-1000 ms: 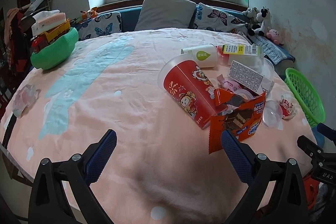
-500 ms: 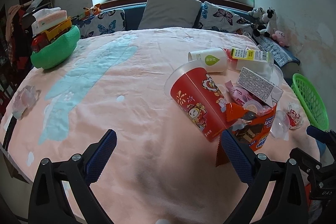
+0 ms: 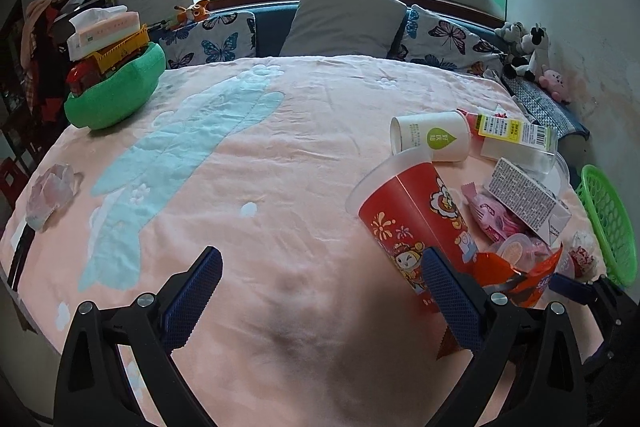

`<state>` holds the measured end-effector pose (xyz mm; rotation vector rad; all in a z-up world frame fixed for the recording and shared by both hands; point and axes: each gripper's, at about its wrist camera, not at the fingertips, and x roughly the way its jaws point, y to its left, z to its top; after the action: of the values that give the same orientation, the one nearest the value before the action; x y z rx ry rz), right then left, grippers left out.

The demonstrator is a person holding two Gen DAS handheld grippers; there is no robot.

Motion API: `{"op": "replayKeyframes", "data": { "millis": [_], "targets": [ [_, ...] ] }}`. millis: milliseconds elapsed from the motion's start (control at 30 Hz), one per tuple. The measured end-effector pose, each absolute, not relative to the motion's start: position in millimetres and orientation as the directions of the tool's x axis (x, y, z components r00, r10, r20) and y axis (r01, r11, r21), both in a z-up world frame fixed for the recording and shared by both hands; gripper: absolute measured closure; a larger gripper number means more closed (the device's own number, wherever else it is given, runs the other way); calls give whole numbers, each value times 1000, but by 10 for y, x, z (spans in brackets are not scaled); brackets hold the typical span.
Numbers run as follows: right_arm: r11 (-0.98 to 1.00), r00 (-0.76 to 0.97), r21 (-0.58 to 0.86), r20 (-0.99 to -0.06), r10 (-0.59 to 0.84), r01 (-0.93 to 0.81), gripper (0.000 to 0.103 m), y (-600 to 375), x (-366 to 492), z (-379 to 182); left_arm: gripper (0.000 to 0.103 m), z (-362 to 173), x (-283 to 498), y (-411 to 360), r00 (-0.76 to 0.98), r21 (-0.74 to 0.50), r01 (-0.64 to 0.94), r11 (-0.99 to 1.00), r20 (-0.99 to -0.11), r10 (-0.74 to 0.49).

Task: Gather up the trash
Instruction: 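Close the right gripper on the orange snack wrapper and lift it, then carry the wrapper with the right gripper while the left gripper grasps the red paper cup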

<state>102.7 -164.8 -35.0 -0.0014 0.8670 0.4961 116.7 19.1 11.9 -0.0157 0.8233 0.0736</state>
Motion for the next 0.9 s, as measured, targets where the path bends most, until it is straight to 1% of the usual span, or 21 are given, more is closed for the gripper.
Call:
{"op": "replayKeyframes", "data": {
  "millis": [233,533,633,700,733,900],
  "targets": [
    [907,548,180,-746,379,-382,4,-1438,1080,-488,6,104,1298,192,672,4,-65,998,-739,46],
    [926,589,73,-753,295,-371,5,-1278,1090,-580,6,55,1414,196,656,-26,-64,998,-755,22],
    [929,598,64,-749,285,-363,10,-1284,1093,-599,6,46,1462,175,650,-35,-60,998,-760,13],
    [929,597,76,-747,294,-363,19,-1309,1093,-590,6,27,1500,145,642,-42,-57,997,-767,5],
    [930,597,75,-748,291,-359,26,-1332,1091,-588,6,14,1519,136,637,-47,-58,997,-771,0],
    [929,590,117,-743,316,-350,41,-1484,1047,-547,6,-75,1625,92,601,-91,-72,993,-799,-30]
  ]
}}
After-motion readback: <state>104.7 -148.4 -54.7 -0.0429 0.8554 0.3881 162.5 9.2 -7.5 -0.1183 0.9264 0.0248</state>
